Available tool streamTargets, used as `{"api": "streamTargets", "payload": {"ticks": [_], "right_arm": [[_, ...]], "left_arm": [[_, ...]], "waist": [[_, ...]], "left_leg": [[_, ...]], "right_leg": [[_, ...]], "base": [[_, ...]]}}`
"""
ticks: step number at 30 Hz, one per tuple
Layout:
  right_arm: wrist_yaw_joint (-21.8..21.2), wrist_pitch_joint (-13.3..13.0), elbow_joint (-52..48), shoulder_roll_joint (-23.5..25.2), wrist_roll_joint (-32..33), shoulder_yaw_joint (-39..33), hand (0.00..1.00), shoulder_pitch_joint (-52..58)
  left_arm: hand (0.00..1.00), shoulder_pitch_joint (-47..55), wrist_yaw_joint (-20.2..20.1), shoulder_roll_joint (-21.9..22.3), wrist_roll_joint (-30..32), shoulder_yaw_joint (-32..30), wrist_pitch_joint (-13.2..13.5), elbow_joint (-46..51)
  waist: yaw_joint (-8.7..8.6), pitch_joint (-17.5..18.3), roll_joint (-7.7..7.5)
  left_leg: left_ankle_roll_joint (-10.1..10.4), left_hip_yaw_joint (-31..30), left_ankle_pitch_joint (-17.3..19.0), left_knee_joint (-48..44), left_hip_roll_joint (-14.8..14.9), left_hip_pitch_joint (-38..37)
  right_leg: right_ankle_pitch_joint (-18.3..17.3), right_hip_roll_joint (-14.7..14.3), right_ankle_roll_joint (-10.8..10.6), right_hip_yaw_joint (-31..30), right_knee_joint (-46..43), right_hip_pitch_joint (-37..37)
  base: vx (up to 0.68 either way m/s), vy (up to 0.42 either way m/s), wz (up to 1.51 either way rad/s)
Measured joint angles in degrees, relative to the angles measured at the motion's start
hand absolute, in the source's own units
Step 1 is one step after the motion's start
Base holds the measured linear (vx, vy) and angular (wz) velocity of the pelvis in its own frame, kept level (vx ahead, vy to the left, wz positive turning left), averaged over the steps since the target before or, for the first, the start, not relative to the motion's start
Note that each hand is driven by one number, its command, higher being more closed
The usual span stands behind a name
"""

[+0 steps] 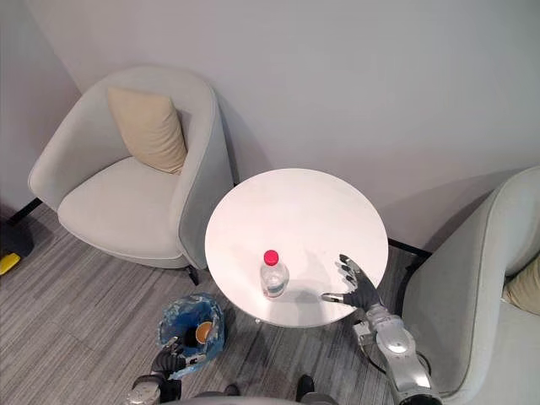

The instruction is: Gather rubbish on tea table into small bin, then transfer packed bag to large trash can.

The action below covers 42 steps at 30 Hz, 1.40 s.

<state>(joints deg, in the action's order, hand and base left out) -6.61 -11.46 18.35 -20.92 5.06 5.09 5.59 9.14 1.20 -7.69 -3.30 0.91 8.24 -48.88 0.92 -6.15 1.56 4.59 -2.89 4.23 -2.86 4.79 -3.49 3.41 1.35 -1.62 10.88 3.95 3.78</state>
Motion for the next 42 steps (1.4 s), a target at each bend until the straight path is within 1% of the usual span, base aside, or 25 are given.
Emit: {"api": "streamTargets", "payload": {"ticks": [4, 5, 8, 13, 15, 17, 18, 20, 22, 27, 28, 29, 31, 34, 36, 37, 40, 42], "right_arm": [[0.0, -0.1, -1.7, -0.1, -0.5, 2.8, 0.0, -0.7], [0.0, -0.6, -1.9, -0.2, -0.7, 3.5, 0.0, -0.8], [0.1, -0.9, -1.9, -0.2, -1.2, 5.4, 0.0, -1.3], [0.3, -1.0, -1.7, 0.0, -2.6, 9.2, 0.0, -4.2], [0.5, -1.1, -1.6, 0.5, -3.0, 9.4, 0.0, -5.4], [1.1, -1.3, -0.1, 0.9, -3.3, 9.6, 0.0, -7.0], [1.3, -1.3, 0.8, 1.1, -3.5, 9.7, 0.0, -7.6], [2.0, -1.3, 2.9, 1.5, -3.6, 10.9, 0.0, -9.6], [2.9, -1.4, 3.5, 2.2, -3.6, 11.5, 0.0, -11.1], [3.3, -1.4, 8.0, 4.7, -3.7, 11.9, 0.0, -17.3], [3.5, -1.4, 8.0, 4.9, -3.7, 12.1, 0.0, -17.8], [4.3, -1.4, 8.1, 4.8, -3.7, 12.9, 1.0, -18.8], [5.3, -1.4, 9.3, 5.0, -3.7, 13.6, 1.0, -20.1], [6.4, -1.3, 12.2, 5.7, -3.7, 13.8, 1.0, -23.4], [6.8, -1.2, 12.5, 5.8, -3.6, 13.8, 1.0, -24.2], [6.8, -1.3, 12.4, 6.0, -3.6, 13.8, 1.0, -24.5], [6.9, -1.1, 13.1, 6.5, -3.4, 13.9, 1.0, -25.4], [7.5, -0.9, 14.5, 7.2, -3.4, 14.0, 1.0, -26.2]], "left_arm": [[0.0, 0.9, 0.0, 0.2, 0.0, 1.4, 0.0, 0.0], [0.0, 1.0, 0.0, 0.2, 0.0, 1.5, 0.0, 0.0], [0.0, 1.0, 0.0, 0.2, 0.0, 2.0, 0.0, 0.0], [0.0, 0.9, 0.0, 0.2, 0.0, 3.4, 0.0, 0.0], [0.0, 0.9, 0.0, 0.3, 0.0, 3.5, 0.3, 0.0], [0.0, 0.8, 0.1, 0.4, 0.0, 3.6, 1.0, 0.0], [0.0, 0.7, 0.1, 0.4, 0.0, 3.6, 1.1, 0.0], [0.0, 0.4, 0.1, 0.5, 0.0, 3.6, 1.2, 0.0], [0.0, -0.7, 0.1, 0.6, -0.1, 4.0, 1.2, 0.1], [0.0, -1.8, 0.3, 0.8, -0.7, 4.0, 1.3, 1.3], [0.0, -1.8, 0.4, 0.8, -0.7, 4.1, 1.3, 1.4], [0.0, -2.1, 0.4, 0.8, -0.7, 4.3, 1.3, 1.4], [0.0, -3.0, 1.0, 0.9, -0.8, 5.7, 1.3, 1.3], [0.0, -3.7, 1.5, 2.0, -0.9, 5.9, 1.3, 1.4], [0.0, -4.0, 1.5, 2.2, -1.1, 6.3, 1.3, 1.4], [0.0, -4.1, 1.6, 2.2, -1.3, 6.3, 1.3, 1.5], [0.0, -4.7, 1.9, 2.2, -1.8, 6.3, 1.3, 1.6], [0.0, -5.0, 2.6, 2.3, -2.1, 6.3, 1.3, 1.6]], "waist": [[0.04, 0.0, 0.02], [0.01, 0.0, 0.02], [0.04, 0.0, 0.03], [0.39, -0.1, 0.19], [0.81, -0.2, 0.39], [1.64, -0.5, 0.51], [1.7, -0.5, 0.52], [2.13, -1.1, 0.72], [3.09, -2.4, 0.96], [3.46, -5.7, 1.27], [3.6, -5.7, 1.29], [4.05, -6.1, 1.44], [4.76, -6.6, 1.6], [4.72, -8.0, 2.02], [4.76, -8.2, 2.22], [4.96, -8.3, 2.21], [6.29, -8.9, 2.09], [6.31, -9.3, 1.88]], "left_leg": [[0.0, -0.5, 0.0, -0.1, 0.1, 0.9], [0.0, -0.8, 0.0, -0.1, 0.1, 1.0], [0.0, -1.6, 0.0, -0.1, 0.0, 2.1], [0.2, -2.5, -0.7, 0.0, 0.0, 3.1], [0.1, -2.8, -0.7, 0.0, 0.0, 3.4], [0.2, -3.3, -0.8, 0.0, -0.1, 3.8], [0.2, -3.4, -0.9, 0.0, -0.1, 3.9], [0.2, -3.8, -1.1, -0.1, -0.1, 4.5], [0.3, -4.7, -1.6, -0.1, -0.2, 5.4], [0.6, -5.7, -2.5, -0.2, -0.2, 7.4], [0.6, -5.8, -2.6, -0.2, -0.2, 7.8], [0.6, -5.9, -2.8, -0.3, -0.2, 8.3], [0.6, -6.5, -2.9, -0.5, -0.3, 9.0], [0.6, -7.5, -2.9, -1.3, -0.7, 9.6], [0.4, -7.9, -3.2, -1.2, -0.9, 10.3], [0.4, -7.9, -3.3, -1.2, -0.9, 10.9], [0.5, -8.0, -3.5, -1.2, -0.9, 11.2], [0.6, -8.2, -3.5, -1.2, -1.0, 11.2]], "right_leg": [[-0.1, -0.1, 0.0, 0.3, 0.1, -0.2], [-0.2, -0.1, 0.1, 0.6, 0.1, -0.2], [-0.2, -0.1, 0.1, 1.4, 0.1, -0.8], [-0.1, -0.2, 0.3, 2.4, 0.0, -1.9], [-0.1, -0.2, 0.3, 2.7, 0.1, -2.0], [-0.1, -0.1, 0.3, 3.2, 0.2, -2.1], [-0.1, -0.1, 0.3, 3.4, 0.2, -2.1], [-0.1, -0.1, 0.3, 3.8, 0.2, -2.3], [0.0, -0.1, 0.4, 4.6, 0.1, -3.0], [0.2, -0.1, 0.9, 5.7, -0.7, -4.7], [0.2, 0.0, 0.9, 5.7, -0.8, -5.2], [0.2, 0.0, 0.9, 5.9, -1.0, -5.7], [0.2, 0.1, 0.9, 6.4, -1.3, -6.1], [-0.3, 0.5, 0.8, 7.3, -2.0, -6.2], [-0.4, 0.8, 0.6, 7.8, -2.4, -6.9], [-0.5, 0.9, 0.7, 7.8, -2.8, -7.6], [-0.6, 0.9, 0.7, 7.9, -3.1, -8.0], [-0.7, 0.9, 0.8, 8.1, -3.3, -8.0]], "base": [[-0.06, -0.007, 0.05], [-0.04, -0.003, 0.08], [-0.03, -0.005, 0.14], [0.01, -0.003, 0.09], [0.01, 0.003, 0.1], [-0.01, 0.005, 0.13], [-0.02, 0.003, 0.14], [-0.04, -0.001, 0.14], [-0.07, -0.01, 0.17], [-0.05, -0.01, 0.11], [-0.05, 0.001, 0.05], [0.0, 0.0, 0.0], [-0.02, 0.001, 0.11], [-0.03, 0.008, 0.18], [-0.05, 0.015, 0.16], [-0.03, 0.015, 0.06], [0.0, 0.0, 0.01], [0.0, 0.002, 0.04]]}}
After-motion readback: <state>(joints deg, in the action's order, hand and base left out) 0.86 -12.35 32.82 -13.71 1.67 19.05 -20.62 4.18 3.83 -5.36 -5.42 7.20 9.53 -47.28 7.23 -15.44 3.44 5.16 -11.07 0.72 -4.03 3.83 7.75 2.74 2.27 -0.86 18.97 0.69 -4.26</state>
